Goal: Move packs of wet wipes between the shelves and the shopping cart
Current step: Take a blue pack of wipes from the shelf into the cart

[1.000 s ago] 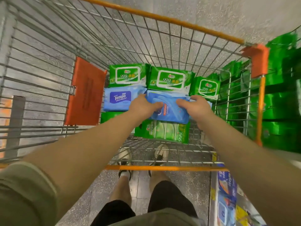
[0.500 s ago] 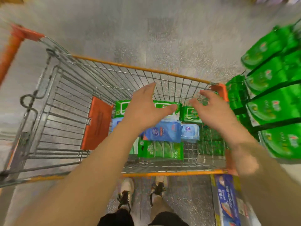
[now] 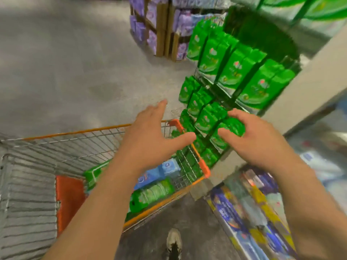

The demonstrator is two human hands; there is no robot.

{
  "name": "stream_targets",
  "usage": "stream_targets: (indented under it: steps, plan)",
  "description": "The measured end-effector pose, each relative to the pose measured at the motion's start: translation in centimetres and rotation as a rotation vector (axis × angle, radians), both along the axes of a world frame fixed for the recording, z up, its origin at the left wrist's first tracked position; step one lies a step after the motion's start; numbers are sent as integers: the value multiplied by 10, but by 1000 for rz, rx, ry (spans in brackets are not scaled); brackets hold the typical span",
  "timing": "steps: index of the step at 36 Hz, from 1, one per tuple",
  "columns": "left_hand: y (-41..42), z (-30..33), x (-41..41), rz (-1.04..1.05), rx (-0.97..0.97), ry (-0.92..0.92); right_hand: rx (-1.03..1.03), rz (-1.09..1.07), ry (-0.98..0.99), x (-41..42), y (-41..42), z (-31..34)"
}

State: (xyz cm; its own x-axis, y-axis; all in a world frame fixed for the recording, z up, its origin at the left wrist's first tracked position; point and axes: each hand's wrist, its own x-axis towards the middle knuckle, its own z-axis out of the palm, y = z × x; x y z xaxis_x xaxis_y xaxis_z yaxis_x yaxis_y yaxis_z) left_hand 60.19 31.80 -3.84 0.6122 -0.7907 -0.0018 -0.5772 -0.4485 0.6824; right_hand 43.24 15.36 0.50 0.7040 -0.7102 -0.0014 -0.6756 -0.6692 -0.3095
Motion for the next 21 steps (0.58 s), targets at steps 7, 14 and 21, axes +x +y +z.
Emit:
stream_targets:
  steps: [7, 14, 21]
  plan:
    - [-32, 42, -78, -263, -93, -35, -74, -244, -78, -113, 20, 41]
    - [-65, 78, -185, -534, -163, -158, -165, -484, -129, -247, 46, 76]
    - [-87, 104, -317, -741, -269, -176, -170, -716, -180, -392, 74, 94]
